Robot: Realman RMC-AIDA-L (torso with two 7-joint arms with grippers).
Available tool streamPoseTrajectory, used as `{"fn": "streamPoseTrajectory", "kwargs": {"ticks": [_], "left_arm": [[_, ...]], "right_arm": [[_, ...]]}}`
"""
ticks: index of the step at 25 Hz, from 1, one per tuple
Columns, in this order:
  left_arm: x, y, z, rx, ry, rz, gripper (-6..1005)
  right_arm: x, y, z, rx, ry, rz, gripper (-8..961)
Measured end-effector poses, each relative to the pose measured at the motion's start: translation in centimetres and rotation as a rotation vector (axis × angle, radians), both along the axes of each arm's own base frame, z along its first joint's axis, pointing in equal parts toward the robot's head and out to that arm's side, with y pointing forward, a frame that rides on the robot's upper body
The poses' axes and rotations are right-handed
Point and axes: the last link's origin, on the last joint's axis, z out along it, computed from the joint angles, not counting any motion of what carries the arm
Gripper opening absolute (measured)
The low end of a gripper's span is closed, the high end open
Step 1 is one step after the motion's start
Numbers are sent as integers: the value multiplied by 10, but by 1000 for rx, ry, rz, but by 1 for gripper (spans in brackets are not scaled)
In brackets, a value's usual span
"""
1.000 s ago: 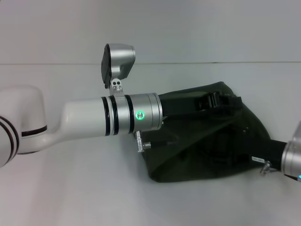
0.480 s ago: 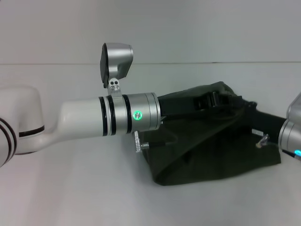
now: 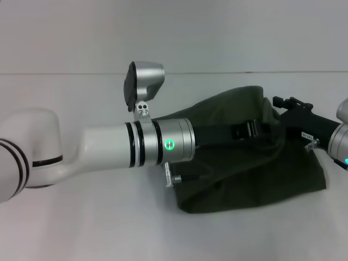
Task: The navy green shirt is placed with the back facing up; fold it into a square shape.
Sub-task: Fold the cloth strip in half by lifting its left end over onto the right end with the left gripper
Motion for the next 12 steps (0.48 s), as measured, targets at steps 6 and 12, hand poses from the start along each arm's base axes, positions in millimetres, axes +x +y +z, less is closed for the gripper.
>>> {"fn": "streamPoseTrajectory", "kwargs": {"ticks": [6,12], "left_arm": [[-6,-4,-10,-11,27,42,159],[-12,-7,-14,19,6,86,171]], "right_arm": [[3,6,4,40,1,-39,894],[11,17,18,150,36,-138,895]]}}
